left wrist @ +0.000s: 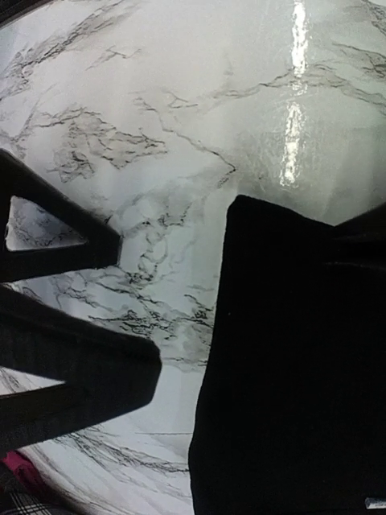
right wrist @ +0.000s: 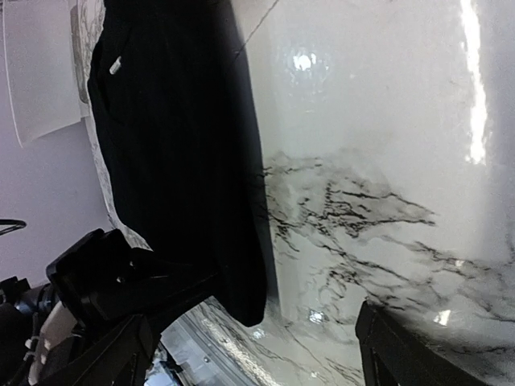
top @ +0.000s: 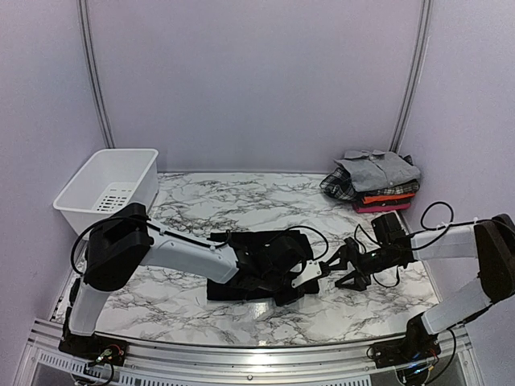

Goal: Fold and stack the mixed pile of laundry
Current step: Pick up the square-folded T-shirt from the center of the board, then pass from the left arm to the right

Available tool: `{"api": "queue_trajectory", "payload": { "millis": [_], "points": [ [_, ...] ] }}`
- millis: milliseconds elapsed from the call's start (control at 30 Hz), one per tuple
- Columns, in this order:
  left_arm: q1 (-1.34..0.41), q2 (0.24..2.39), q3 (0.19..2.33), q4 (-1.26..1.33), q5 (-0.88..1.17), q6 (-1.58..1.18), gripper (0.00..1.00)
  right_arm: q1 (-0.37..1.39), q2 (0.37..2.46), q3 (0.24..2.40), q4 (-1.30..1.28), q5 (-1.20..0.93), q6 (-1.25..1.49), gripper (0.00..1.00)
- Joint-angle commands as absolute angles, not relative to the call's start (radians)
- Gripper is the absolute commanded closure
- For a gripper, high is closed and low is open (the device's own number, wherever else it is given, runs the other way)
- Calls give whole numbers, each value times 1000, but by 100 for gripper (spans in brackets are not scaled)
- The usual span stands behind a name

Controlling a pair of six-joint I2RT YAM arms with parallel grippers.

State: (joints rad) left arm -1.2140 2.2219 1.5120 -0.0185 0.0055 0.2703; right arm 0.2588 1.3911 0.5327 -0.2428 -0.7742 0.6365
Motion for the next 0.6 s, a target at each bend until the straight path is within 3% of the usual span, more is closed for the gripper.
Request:
{"api": "queue_trajectory", "payload": {
  "millis": [0, 200, 567],
  "points": [
    [-1216, 2198, 1481, 8, 67, 203, 100, 264, 1396, 502, -97, -811, 747, 9],
    [-1210, 2101, 1436, 72, 66, 158, 100, 326, 1446, 458, 91, -844, 882, 7],
    [-1206, 2019, 1387, 106, 60, 146, 100, 448, 1650, 492, 399, -830, 1116, 13]
  ]
}}
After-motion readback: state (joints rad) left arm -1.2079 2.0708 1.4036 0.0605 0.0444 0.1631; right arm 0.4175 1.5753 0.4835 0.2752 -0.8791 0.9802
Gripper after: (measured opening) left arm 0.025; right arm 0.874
